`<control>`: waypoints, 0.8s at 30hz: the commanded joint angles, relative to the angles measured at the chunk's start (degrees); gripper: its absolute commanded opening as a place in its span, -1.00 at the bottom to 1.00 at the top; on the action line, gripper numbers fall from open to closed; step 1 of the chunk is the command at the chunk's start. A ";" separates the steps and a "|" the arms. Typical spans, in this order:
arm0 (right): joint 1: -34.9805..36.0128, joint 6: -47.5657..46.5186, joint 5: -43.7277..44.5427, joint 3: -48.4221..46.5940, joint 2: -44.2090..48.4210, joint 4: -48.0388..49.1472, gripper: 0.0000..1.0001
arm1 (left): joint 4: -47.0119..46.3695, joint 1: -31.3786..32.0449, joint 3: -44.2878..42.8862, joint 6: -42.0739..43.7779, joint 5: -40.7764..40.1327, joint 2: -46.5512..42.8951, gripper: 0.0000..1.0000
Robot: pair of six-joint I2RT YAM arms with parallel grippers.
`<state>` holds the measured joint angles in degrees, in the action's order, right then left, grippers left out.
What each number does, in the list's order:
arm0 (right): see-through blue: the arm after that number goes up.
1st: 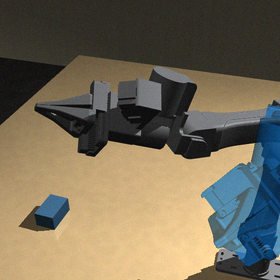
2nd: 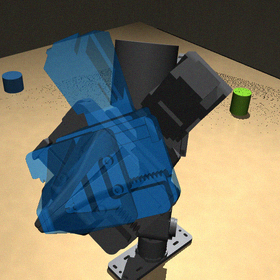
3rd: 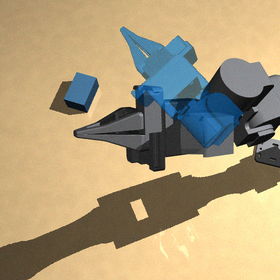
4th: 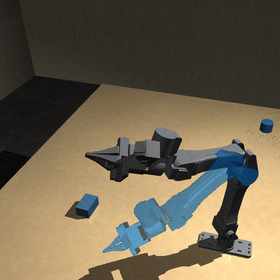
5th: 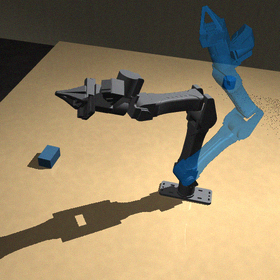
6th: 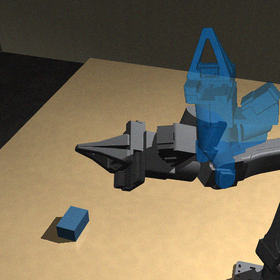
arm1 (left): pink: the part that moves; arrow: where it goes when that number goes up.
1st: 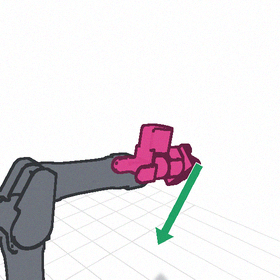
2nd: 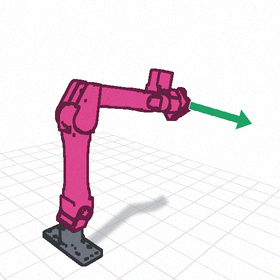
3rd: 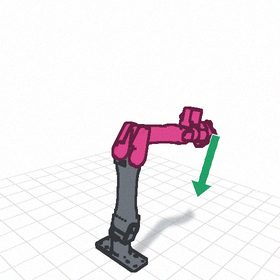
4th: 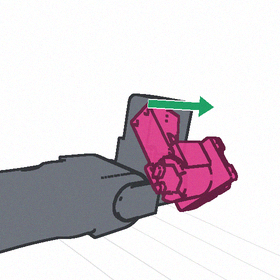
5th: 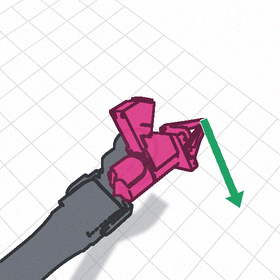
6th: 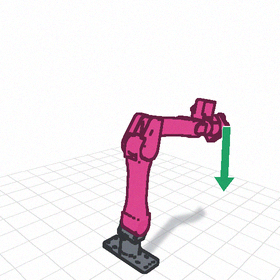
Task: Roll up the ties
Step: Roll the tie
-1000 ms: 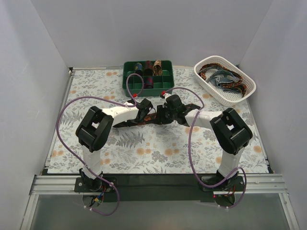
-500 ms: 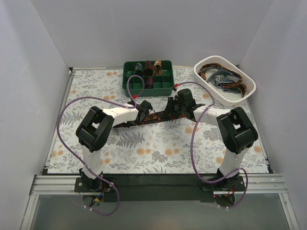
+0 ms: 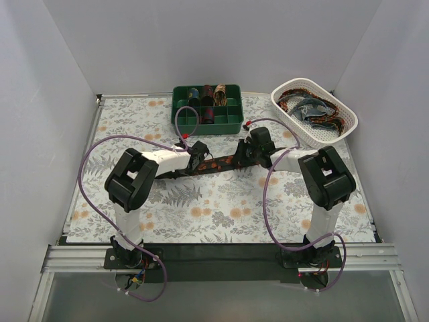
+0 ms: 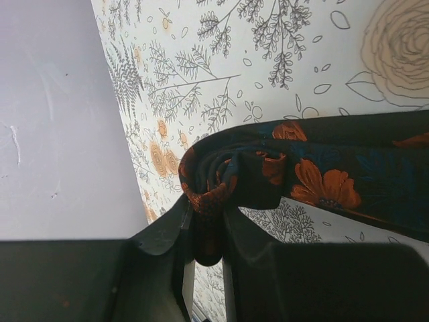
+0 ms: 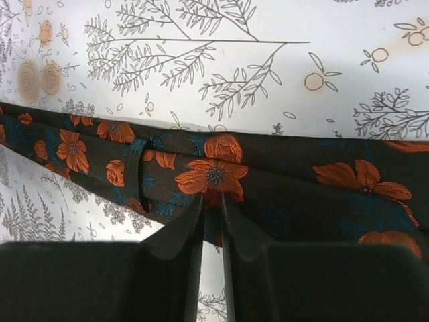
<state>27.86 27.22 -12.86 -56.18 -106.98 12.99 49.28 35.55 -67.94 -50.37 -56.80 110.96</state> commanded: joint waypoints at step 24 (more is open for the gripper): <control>0.18 -0.15 -3.13 2.75 -0.42 3.44 -0.62 | 4.24 -2.59 -3.51 -6.83 -8.16 1.71 -0.99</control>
<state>27.88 27.22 -15.70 -54.46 -106.98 16.25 51.11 33.12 -69.49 -53.19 -60.93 112.31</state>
